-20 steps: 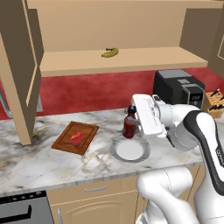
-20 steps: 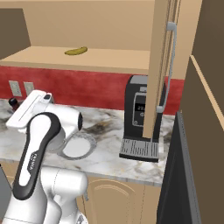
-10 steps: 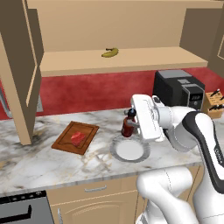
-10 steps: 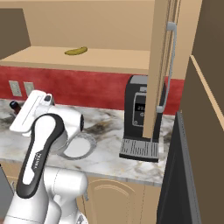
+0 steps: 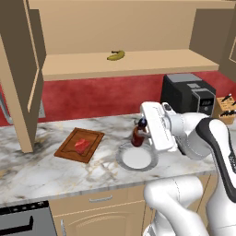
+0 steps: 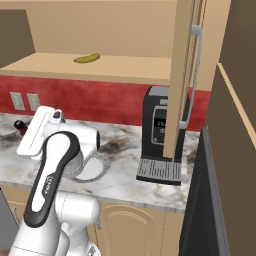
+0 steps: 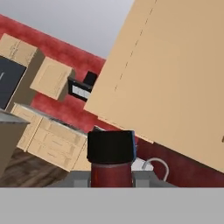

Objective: Pick the steak from the plate and place it on the cutting board. Then pick the condiment bottle from the cabinet and place it next to the cutting board.

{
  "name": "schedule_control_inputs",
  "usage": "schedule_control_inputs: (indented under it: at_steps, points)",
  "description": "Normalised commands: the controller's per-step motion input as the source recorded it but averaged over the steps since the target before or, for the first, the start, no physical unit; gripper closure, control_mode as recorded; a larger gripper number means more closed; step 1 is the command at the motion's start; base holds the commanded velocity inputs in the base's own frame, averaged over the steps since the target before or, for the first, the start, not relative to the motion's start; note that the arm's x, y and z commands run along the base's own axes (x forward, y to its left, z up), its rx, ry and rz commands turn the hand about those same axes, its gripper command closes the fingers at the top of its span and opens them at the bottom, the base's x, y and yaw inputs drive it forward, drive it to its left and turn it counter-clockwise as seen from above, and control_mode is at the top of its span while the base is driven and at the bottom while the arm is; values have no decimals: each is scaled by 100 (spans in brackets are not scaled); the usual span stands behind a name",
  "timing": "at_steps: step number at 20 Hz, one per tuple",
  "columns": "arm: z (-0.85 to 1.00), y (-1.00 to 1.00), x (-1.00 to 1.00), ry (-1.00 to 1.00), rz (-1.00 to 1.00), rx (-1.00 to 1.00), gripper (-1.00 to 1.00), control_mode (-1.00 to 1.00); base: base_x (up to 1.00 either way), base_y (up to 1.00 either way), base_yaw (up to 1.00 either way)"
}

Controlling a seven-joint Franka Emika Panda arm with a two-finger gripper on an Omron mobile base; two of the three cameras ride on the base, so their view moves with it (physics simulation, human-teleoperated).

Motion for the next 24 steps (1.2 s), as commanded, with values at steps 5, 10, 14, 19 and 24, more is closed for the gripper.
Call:
schedule_control_inputs:
  at_steps: [5, 10, 14, 19, 24]
  points:
    - [-20, -5, -8, 0, -1, 0, 100, -100, 0, 0, 0]
    - [-26, -6, -10, 0, -6, 0, 100, -100, 0, 0, 0]
    - [-21, -14, -7, 0, -11, 0, 100, -100, 0, 0, 0]
    - [-15, -17, -9, 0, -12, 0, 100, -100, 0, 0, 0]
    - [-17, -14, -10, 0, -14, 0, 100, -100, 0, 0, 0]
